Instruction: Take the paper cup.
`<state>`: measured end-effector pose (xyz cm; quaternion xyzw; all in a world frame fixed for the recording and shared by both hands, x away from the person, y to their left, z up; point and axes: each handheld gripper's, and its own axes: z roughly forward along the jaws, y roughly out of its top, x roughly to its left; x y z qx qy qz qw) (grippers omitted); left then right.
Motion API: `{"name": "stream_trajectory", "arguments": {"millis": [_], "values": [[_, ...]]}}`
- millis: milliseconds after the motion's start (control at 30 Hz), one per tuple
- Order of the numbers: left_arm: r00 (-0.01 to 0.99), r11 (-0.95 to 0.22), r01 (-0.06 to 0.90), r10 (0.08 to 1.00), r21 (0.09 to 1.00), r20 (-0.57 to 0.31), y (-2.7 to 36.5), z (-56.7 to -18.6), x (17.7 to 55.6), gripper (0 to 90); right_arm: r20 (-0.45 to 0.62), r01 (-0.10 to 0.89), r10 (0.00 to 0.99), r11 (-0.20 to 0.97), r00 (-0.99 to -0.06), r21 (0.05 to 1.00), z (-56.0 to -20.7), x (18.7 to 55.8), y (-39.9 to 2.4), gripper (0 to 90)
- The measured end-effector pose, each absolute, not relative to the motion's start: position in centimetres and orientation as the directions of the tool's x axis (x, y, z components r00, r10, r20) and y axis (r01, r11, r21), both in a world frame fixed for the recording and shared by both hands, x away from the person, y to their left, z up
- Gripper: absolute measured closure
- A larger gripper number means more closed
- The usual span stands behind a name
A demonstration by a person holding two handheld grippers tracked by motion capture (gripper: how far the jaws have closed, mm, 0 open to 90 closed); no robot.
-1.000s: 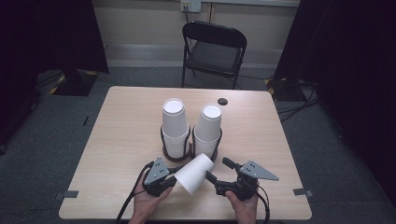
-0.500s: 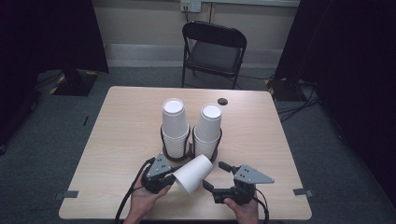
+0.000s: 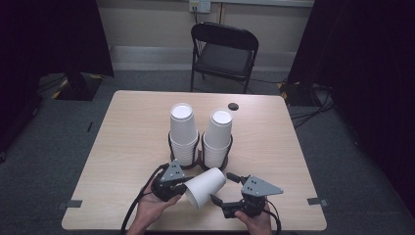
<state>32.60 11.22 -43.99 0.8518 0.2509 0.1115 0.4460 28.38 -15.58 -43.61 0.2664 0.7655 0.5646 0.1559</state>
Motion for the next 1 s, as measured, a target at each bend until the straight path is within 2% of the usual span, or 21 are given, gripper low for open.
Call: {"name": "stream_trajectory", "arguments": {"millis": [200,300,567,1000], "values": [[0.850,-0.498,0.349,0.524,0.794,-0.045,11.2,-43.8,32.8,85.8,0.001,0.194,0.582,0.270,-0.813,0.943,-43.9,28.2,-15.5,13.8],[0.847,-0.497,0.358,0.528,0.790,-0.052,11.1,-43.8,32.7,85.8,-0.037,0.167,0.565,0.304,-0.824,0.938,-44.1,28.2,-15.5,17.7],[0.834,-0.499,0.422,0.542,0.757,-0.107,11.1,-43.5,33.3,86.0,-0.128,0.119,0.562,0.382,-0.817,0.917,-44.3,28.0,-15.1,16.8],[0.833,-0.536,0.456,0.538,0.710,-0.129,11.5,-41.8,34.1,86.2,-0.183,0.098,0.556,0.438,-0.811,0.894,-44.9,28.0,-14.0,14.8]]}}
